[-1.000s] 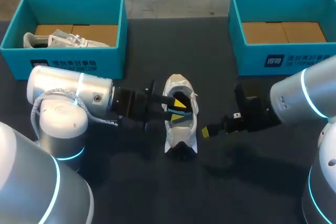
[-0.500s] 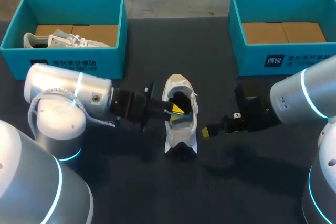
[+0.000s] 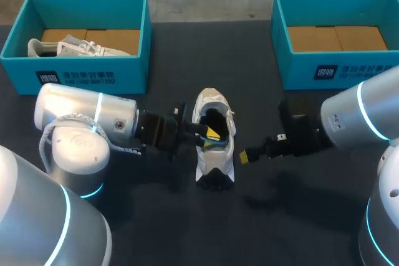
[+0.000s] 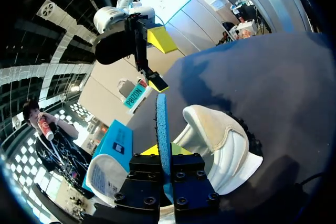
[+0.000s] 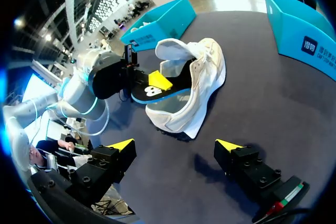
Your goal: Take the shoe out of the shoebox, open the shoe tongue, remove and reinsert the insole, then place the shoe into the shoebox
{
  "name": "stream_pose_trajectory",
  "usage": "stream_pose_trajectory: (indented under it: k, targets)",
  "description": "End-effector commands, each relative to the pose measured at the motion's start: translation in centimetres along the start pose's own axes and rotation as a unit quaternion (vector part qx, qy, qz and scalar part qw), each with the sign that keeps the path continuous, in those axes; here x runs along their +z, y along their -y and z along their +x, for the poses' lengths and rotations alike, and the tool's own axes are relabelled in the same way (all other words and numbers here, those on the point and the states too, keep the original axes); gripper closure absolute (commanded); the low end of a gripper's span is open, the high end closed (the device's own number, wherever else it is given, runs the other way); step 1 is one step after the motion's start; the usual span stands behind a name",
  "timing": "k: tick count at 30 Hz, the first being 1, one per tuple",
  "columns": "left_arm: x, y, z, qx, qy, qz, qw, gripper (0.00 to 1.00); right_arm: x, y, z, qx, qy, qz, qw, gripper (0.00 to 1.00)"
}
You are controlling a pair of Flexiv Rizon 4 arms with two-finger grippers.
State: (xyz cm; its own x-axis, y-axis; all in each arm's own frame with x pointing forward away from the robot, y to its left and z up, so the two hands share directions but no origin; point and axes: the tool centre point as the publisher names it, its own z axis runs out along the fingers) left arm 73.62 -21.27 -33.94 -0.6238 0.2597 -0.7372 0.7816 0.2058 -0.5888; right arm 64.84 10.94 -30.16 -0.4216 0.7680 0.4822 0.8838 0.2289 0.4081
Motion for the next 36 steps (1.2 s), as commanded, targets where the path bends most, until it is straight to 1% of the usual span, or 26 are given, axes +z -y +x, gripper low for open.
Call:
stream_pose_trajectory:
  k: [1, 6, 10, 11, 12, 13, 14, 16, 22, 28, 29, 30, 31, 34, 36]
  targets:
    - [0.7, -0.7, -0.1, 0.004, -0.004, -0.006, 1.0, 1.0, -0.1, 0.1, 0.0, 0.0, 0.0, 0.0, 1.0, 0.0]
    - [0.8, -1.4, 0.0, 0.005, -0.004, -0.018, 1.0, 1.0, -0.1, 0.1, 0.0, 0.0, 0.0, 0.0, 1.0, 0.0]
    - [0.8, -1.4, 0.0, 0.0, -0.006, -0.019, 1.0, 1.0, -0.1, 0.1, 0.0, 0.0, 0.0, 0.0, 1.0, 0.0]
    - [0.7, -1.2, -0.1, -0.001, -0.004, -0.017, 1.0, 0.86, -0.1, 0.1, 0.0, 0.0, 0.0, 0.0, 1.0, 0.0]
    - [0.5, -1.0, -0.4, -0.005, 0.003, -0.014, 1.0, 0.7, -0.1, 0.1, 0.0, 0.0, 0.0, 0.0, 1.0, 0.0]
    - [0.4, -0.8, -0.5, -0.005, 0.006, -0.014, 1.0, 0.65, -0.1, 0.1, 0.0, 0.0, 0.0, 0.0, 1.0, 0.0]
    - [0.2, -0.4, -0.8, -0.004, 0.011, -0.012, 1.0, 0.56, -0.1, 0.1, 0.0, 0.0, 0.0, 0.0, 1.0, 0.0]
    - [0.0, -0.2, -1.0, -0.004, 0.014, -0.009, 1.0, 0.55, -0.1, 0.1, 0.0, 0.0, 0.0, 0.0, 1.0, 0.0]
    - [-0.8, 0.8, -1.7, 0.003, 0.022, -0.002, 1.0, 0.56, -0.1, 0.1, 0.0, 0.0, 0.0, 0.0, 1.0, 0.0]
    - [-1.5, 1.4, -1.8, 0.005, 0.021, -0.001, 1.0, 0.56, -0.1, 0.1, 0.0, 0.0, 0.0, 0.0, 1.0, 0.0]
    - [-1.5, 1.4, -1.8, 0.005, 0.021, -0.001, 1.0, 0.6, -0.1, 0.1, 0.0, 0.0, 0.0, 0.0, 1.0, 0.0]
    - [-1.6, 1.5, -1.7, 0.005, 0.02, 0.0, 1.0, 0.66, -0.1, 0.1, 0.0, 0.0, 0.0, 0.0, 1.0, 0.0]
    - [-1.6, 1.5, -1.7, 0.005, 0.02, 0.0, 1.0, 0.69, -0.1, 0.1, 0.0, 0.0, 0.0, 0.0, 1.0, 0.0]
    - [-1.5, 1.7, -1.6, 0.004, 0.019, 0.001, 1.0, 0.84, -0.1, 0.1, 0.0, 0.0, 0.0, 0.0, 1.0, 0.0]
    - [-1.6, 1.8, -1.5, 0.002, 0.02, 0.003, 1.0, 1.0, -0.1, 0.1, 0.0, 0.0, 0.0, 0.0, 1.0, 0.0]
